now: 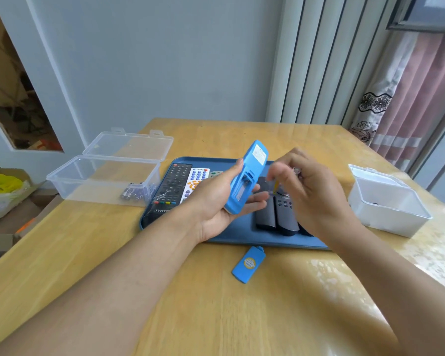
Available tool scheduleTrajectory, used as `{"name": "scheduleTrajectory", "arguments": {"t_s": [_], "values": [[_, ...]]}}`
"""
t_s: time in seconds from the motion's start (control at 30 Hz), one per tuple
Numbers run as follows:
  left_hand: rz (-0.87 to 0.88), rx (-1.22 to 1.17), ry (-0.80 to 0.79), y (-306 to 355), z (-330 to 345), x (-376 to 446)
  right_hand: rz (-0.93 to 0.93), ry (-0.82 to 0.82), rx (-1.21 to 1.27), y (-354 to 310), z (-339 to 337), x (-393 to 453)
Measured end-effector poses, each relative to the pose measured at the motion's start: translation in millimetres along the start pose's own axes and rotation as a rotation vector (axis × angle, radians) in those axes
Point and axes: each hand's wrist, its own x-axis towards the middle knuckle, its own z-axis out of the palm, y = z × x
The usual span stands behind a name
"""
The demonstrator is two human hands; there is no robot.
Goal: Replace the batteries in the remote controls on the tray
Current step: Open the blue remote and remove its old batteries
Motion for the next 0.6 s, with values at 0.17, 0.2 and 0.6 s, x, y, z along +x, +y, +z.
{"name": "scheduleTrajectory", "arguments": {"t_s": [0.17, 0.2, 0.6], "values": [[0.099, -0.138, 0.106, 4, -2, 5, 0.691, -0.145, 0.741, -9, -3, 1], [0.111, -0.162, 0.124, 5, -3, 5, 0.774, -0.185, 0.761, -8, -4, 0], [0.303, -0.361, 0.311, 19, -6, 4, 0.742, -0.379, 0.673, 2, -4, -5]]}}
